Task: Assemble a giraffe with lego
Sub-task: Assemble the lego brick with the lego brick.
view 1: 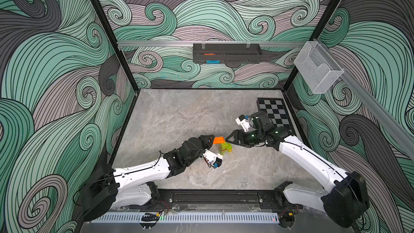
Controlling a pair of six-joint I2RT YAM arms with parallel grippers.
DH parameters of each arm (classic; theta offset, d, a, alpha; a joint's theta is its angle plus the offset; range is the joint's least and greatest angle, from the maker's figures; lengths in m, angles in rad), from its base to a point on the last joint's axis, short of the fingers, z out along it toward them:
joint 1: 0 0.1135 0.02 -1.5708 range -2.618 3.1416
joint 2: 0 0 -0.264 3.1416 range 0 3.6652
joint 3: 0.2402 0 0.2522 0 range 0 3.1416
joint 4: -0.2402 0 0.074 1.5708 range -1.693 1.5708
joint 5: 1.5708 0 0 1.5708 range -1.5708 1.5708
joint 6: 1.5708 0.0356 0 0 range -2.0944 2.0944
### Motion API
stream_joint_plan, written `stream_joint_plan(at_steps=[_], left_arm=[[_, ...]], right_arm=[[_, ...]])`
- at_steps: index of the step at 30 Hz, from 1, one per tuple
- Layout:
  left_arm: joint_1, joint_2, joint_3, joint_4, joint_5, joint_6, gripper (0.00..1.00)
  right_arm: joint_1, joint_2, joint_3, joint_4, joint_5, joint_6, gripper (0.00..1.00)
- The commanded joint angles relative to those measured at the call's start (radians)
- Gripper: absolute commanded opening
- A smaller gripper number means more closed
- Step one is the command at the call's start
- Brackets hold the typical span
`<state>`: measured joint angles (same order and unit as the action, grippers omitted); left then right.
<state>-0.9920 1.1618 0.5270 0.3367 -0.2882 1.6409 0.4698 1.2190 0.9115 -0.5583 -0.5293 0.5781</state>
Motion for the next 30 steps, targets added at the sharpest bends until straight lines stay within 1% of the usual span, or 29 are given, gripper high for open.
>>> stream_joint_plan(at_steps=[1, 3, 4, 5, 7, 8, 10, 12, 15, 16, 17, 19, 20, 21, 22, 25, 27, 30], left_arm=[[-0.018, 0.006, 0.019, 0.038, -0.035, -0.104, 0.00], [-0.022, 0.025, -0.001, 0.146, -0.060, -0.136, 0.00], [-0.039, 0.043, -0.009, 0.229, -0.109, -0.153, 0.00], [-0.055, 0.060, -0.003, 0.254, -0.163, -0.156, 0.00], [-0.090, 0.088, 0.037, 0.228, -0.256, -0.200, 0.00], [-0.106, 0.091, 0.060, 0.155, -0.278, -0.222, 0.00], [-0.139, 0.110, 0.091, 0.107, -0.302, -0.272, 0.00], [-0.170, 0.151, 0.098, 0.150, -0.335, -0.272, 0.00], [-0.207, 0.253, 0.074, 0.365, -0.390, -0.184, 0.00], [-0.220, 0.322, 0.054, 0.466, -0.420, -0.145, 0.00], [-0.238, 0.371, 0.041, 0.541, -0.478, -0.120, 0.00], [-0.257, 0.443, 0.015, 0.709, -0.553, -0.096, 0.00], [-0.257, 0.460, -0.002, 0.786, -0.553, -0.074, 0.00], [-0.252, 0.464, -0.025, 0.872, -0.528, -0.049, 0.00], [-0.243, 0.452, -0.044, 0.909, -0.496, -0.030, 0.00], [-0.213, 0.355, -0.075, 0.827, -0.394, 0.003, 0.00], [-0.210, 0.316, -0.084, 0.781, -0.396, 0.024, 0.00], [-0.207, 0.307, -0.150, 0.757, -0.421, 0.046, 0.00]], right_arm=[[-0.010, 0.021, 0.002, 0.058, -0.012, -0.021, 0.71], [-0.014, 0.034, -0.006, 0.070, -0.021, -0.020, 0.71], [-0.017, 0.037, -0.008, 0.072, -0.025, -0.020, 0.71], [-0.019, 0.037, -0.011, 0.076, -0.027, -0.022, 0.71], [-0.023, 0.034, -0.017, 0.083, -0.024, -0.023, 0.71], [-0.025, 0.033, -0.021, 0.088, -0.024, -0.023, 0.71], [-0.025, 0.035, -0.028, 0.101, -0.022, -0.018, 0.71], [-0.025, 0.042, -0.029, 0.112, -0.022, -0.009, 0.71], [-0.025, 0.049, -0.035, 0.126, -0.028, 0.000, 0.69], [-0.026, 0.051, -0.036, 0.128, -0.027, -0.003, 0.69], [-0.027, 0.053, -0.036, 0.126, -0.029, -0.008, 0.68], [-0.030, 0.053, -0.035, 0.127, -0.029, -0.016, 0.66], [-0.030, 0.053, -0.035, 0.126, -0.032, -0.019, 0.65], [-0.030, 0.054, -0.034, 0.126, -0.035, -0.023, 0.64], [-0.030, 0.057, -0.034, 0.129, -0.042, -0.028, 0.64], [-0.030, 0.065, -0.030, 0.133, -0.056, -0.037, 0.62], [-0.031, 0.066, -0.026, 0.133, -0.059, -0.040, 0.62], [-0.031, 0.062, -0.030, 0.141, -0.058, -0.036, 0.62]])
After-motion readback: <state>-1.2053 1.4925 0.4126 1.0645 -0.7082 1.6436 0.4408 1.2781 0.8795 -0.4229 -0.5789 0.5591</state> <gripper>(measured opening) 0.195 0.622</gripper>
